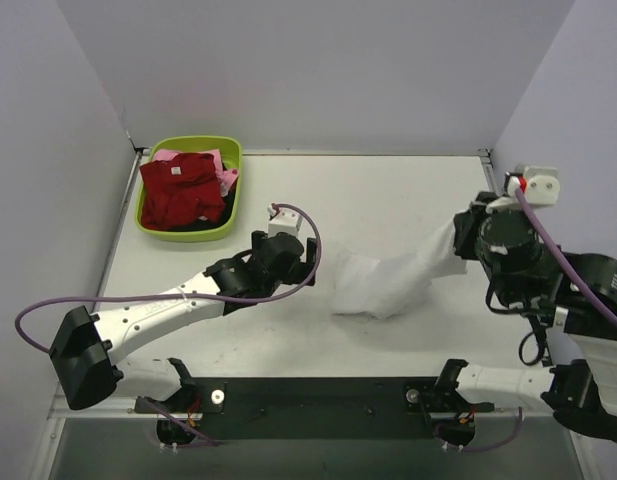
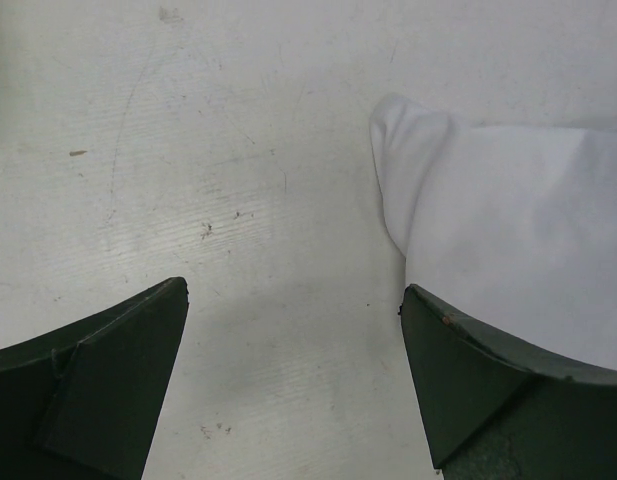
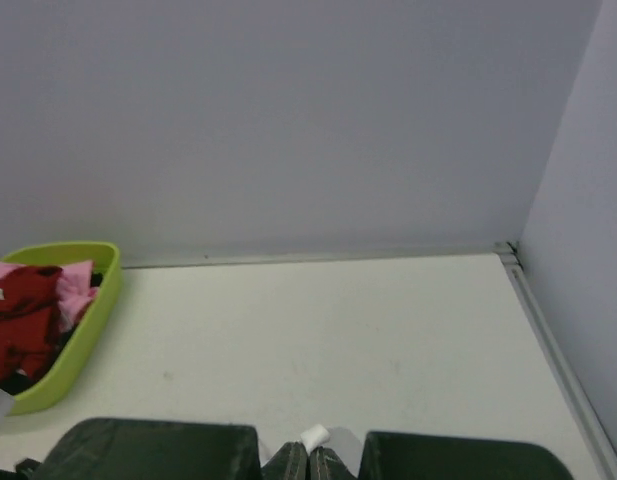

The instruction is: Fold and stack the t-shirts

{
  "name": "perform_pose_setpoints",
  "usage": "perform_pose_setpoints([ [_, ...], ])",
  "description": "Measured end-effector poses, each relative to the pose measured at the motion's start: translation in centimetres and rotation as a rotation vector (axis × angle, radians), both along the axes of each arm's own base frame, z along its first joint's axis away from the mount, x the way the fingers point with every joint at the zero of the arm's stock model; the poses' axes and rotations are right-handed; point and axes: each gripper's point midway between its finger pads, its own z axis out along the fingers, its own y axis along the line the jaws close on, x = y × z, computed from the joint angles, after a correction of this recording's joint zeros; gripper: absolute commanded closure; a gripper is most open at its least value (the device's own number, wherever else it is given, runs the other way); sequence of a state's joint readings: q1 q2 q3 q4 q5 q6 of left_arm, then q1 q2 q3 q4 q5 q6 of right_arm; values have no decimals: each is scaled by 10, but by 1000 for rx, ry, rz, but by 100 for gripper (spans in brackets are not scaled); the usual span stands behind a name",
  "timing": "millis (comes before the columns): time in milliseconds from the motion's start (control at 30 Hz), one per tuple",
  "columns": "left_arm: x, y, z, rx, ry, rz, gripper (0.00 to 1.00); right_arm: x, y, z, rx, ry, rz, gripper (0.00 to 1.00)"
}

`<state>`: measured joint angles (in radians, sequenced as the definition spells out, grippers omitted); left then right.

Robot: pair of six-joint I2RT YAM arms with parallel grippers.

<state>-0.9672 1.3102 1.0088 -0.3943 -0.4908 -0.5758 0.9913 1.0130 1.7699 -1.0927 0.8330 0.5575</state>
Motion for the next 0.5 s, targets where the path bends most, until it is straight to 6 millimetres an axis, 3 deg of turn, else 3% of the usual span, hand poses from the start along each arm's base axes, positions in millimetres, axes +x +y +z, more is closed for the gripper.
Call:
perform_pose_setpoints([
  [100, 1, 0, 18, -31, -32, -1, 3, 23, 51, 34, 20, -14, 108, 100],
  [267, 1, 11, 54, -97, -97, 23, 3, 72, 199, 95, 116, -85, 455, 100],
  [333, -1, 20, 67, -125, -122, 37, 3, 86, 248, 91, 118, -101, 572, 100],
  [400, -4, 30, 77, -151, -145, 53, 3, 90, 279, 70, 100, -85, 665, 100],
  [500, -10, 47, 86, -175, -168, 72, 3, 80, 287, 39, 67, -48, 748, 100],
])
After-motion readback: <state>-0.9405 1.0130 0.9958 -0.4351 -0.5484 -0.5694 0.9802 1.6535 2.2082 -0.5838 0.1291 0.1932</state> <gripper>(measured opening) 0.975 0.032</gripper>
